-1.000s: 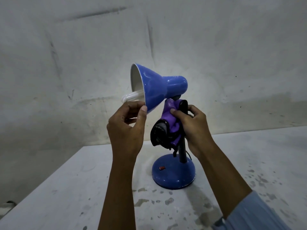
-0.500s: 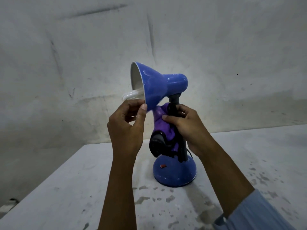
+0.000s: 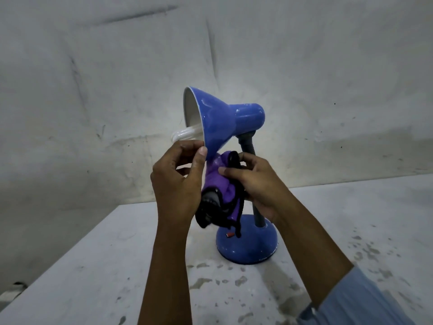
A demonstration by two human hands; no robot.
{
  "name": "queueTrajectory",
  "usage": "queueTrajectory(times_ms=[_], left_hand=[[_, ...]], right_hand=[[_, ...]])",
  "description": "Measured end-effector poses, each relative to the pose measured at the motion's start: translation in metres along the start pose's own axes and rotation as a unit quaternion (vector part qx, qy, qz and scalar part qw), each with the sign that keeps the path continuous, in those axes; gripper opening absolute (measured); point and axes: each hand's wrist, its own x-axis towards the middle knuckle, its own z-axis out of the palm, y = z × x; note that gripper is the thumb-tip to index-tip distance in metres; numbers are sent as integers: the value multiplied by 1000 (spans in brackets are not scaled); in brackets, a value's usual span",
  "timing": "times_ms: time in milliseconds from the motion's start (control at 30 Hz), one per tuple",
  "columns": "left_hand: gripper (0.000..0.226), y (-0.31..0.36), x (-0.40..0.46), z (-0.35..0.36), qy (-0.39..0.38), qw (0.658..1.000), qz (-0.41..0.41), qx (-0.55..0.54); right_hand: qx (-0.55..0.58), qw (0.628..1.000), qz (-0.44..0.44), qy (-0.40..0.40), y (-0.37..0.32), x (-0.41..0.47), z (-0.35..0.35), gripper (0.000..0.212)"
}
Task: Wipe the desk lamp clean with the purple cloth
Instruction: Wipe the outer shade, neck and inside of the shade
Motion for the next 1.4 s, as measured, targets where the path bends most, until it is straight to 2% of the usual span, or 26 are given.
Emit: queueTrajectory(times_ms=[133,200,333,533,667,733,833,900,1033,1133,1267,1400], left_hand=[[7,0,0,0,-5,1000,8,-5],[8,0,-1,1,-3,1000,12,-5],[9,-1,0,1,-2,1000,20,8],[11,-1,1,1,-2,1000,22,16],[13,1,-1,2,-5,1000,20,13],[18,3,-2,3,-8,1000,18,13],[22,6,-2,4,-12,999,22,29],[22,6,-1,4,-15,999,24,35],[21,5,0,-1,-34,998,33,39],[20,5,2,-5,-51,997,45,47],[19,7,2,-5,-56,995,62,62],[17,8,2,-5,-52,995,64,58]], right_hand=[[142,988,-18,65,-6,3,-13,24],[167,979,-44,107,-10,4,-18,22],[81,964,-84,238,-7,8,-23,19],[52,922,-113,366,-7,11,-32,15],[30,945,-131,298,-12,9,-36,15],[-58,951,-155,259,-13,8,-35,15],[-191,923,-204,264,-11,8,-32,16],[-223,900,-220,304,-8,9,-33,19],[-216,864,-231,391,-8,10,-37,26],[-164,863,-258,401,-18,7,-40,25],[-138,889,-265,348,-27,0,-32,21],[-128,910,-311,244,-34,-11,-5,20]])
